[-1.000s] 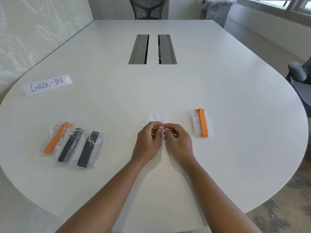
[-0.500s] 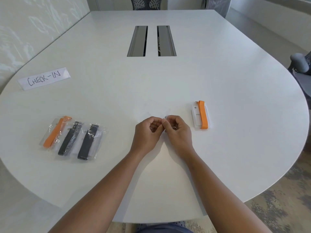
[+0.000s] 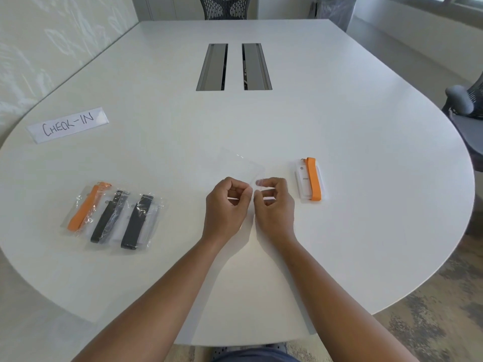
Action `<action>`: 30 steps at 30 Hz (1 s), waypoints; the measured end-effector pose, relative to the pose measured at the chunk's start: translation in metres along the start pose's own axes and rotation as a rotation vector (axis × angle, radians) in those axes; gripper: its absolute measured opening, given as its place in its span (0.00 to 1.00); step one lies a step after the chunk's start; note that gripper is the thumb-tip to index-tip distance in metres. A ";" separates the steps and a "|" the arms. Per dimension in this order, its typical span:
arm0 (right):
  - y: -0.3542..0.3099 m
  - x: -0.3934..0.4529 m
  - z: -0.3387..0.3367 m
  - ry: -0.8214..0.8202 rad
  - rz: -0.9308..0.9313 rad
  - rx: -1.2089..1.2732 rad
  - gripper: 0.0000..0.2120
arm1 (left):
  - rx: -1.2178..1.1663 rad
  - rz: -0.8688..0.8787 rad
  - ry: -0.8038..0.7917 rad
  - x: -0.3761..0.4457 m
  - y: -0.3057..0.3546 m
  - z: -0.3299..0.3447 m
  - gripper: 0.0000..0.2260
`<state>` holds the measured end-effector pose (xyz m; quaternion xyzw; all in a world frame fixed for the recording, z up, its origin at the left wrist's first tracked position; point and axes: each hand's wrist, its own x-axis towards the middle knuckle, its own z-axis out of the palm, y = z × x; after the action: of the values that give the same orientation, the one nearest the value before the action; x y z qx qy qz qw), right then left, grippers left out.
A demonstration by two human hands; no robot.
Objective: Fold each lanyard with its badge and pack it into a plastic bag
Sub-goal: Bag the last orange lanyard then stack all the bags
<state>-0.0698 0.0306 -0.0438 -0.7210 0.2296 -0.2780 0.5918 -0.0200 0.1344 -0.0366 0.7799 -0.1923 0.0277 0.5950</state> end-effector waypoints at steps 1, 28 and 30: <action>0.001 0.000 0.001 -0.023 -0.032 -0.024 0.08 | -0.004 0.006 -0.006 -0.001 0.001 0.000 0.02; -0.022 0.038 -0.045 -0.326 -0.095 -0.270 0.38 | 0.698 0.567 -0.553 0.070 0.024 -0.004 0.49; -0.027 0.040 -0.052 -0.366 -0.074 -0.286 0.38 | 0.712 0.561 -0.577 0.071 0.024 -0.003 0.48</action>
<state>-0.0755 -0.0284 -0.0044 -0.8439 0.1292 -0.1288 0.5046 0.0378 0.1134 0.0060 0.8281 -0.5277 0.0336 0.1864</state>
